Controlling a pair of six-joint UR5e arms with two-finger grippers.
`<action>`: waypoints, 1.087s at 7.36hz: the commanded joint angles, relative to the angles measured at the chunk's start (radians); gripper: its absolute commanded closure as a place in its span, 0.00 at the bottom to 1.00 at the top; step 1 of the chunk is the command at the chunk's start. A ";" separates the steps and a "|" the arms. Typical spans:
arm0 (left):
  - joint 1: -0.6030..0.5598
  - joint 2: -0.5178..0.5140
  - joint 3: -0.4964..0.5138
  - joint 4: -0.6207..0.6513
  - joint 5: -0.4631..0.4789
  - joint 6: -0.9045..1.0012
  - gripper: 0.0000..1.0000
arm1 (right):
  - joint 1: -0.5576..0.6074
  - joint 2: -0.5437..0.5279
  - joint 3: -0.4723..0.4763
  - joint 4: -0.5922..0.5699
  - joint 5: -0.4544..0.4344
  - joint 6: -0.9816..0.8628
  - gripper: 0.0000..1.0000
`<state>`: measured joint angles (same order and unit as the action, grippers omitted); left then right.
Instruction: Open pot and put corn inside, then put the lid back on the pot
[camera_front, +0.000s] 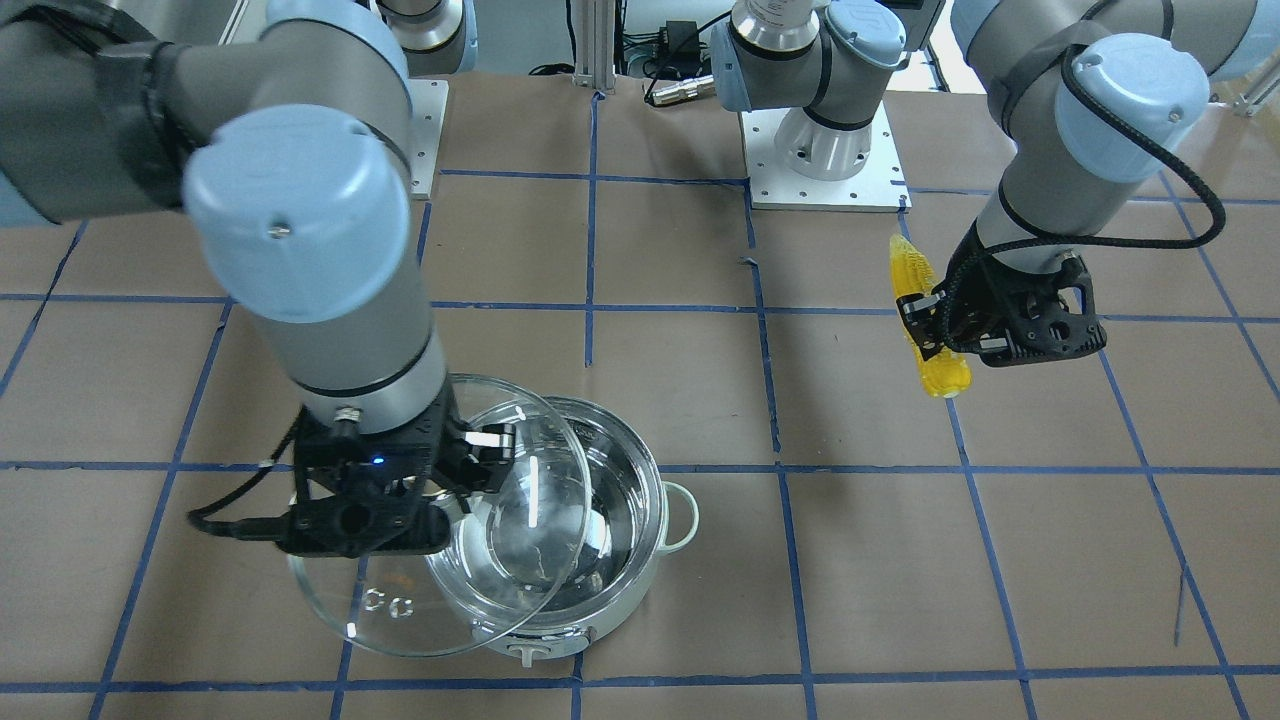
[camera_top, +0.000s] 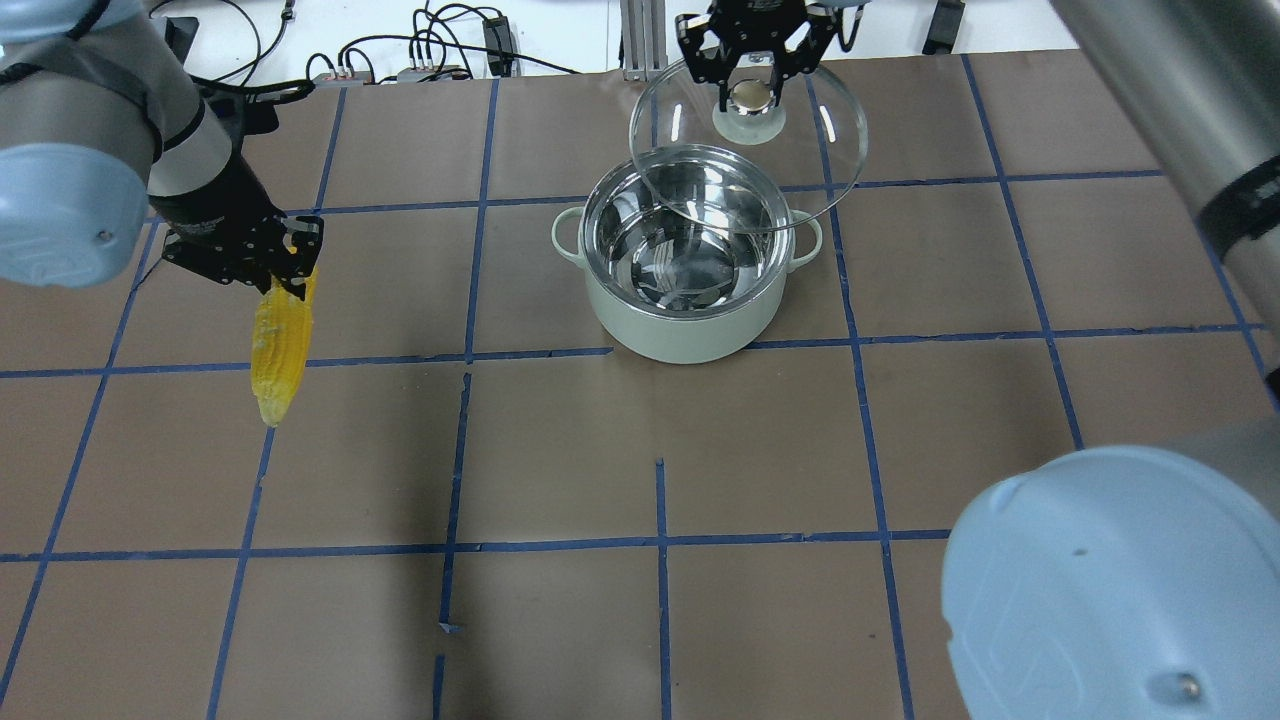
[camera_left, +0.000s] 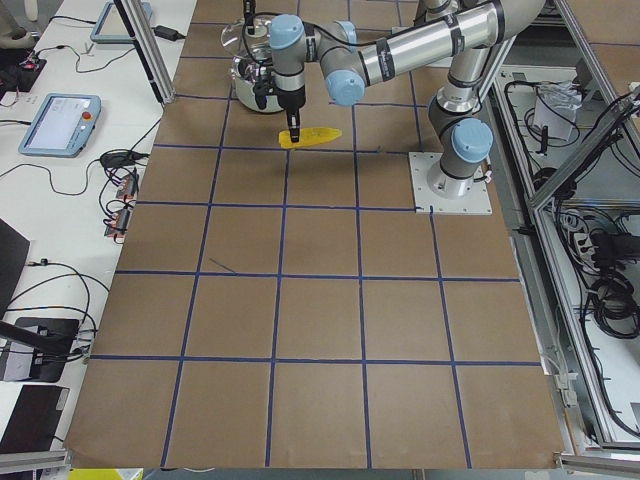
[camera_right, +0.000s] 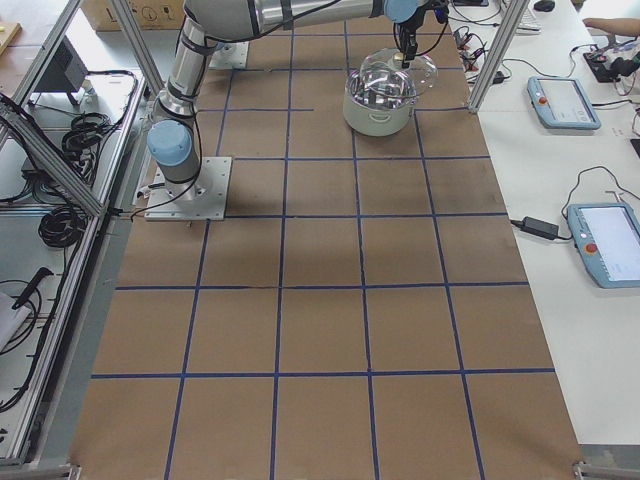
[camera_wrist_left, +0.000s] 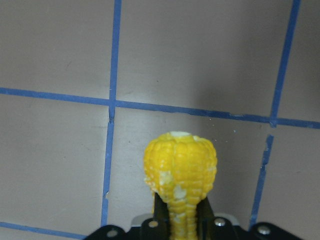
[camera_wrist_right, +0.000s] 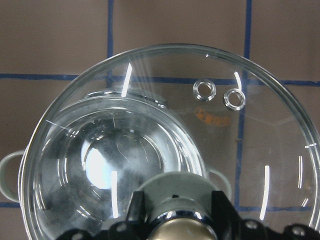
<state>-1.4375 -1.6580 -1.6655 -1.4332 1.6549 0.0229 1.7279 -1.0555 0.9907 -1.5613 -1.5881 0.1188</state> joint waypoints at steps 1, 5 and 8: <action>-0.041 -0.020 0.128 -0.162 -0.003 -0.041 0.96 | -0.132 -0.067 -0.003 0.101 -0.006 -0.138 0.93; -0.118 -0.045 0.171 -0.162 -0.035 -0.093 0.96 | -0.209 -0.300 0.309 0.071 -0.010 -0.182 0.95; -0.338 -0.274 0.422 -0.158 -0.091 -0.387 0.94 | -0.264 -0.354 0.463 -0.108 -0.006 -0.226 0.95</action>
<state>-1.6860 -1.8189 -1.3693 -1.5934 1.5999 -0.2382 1.4823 -1.3951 1.4136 -1.6317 -1.5974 -0.0981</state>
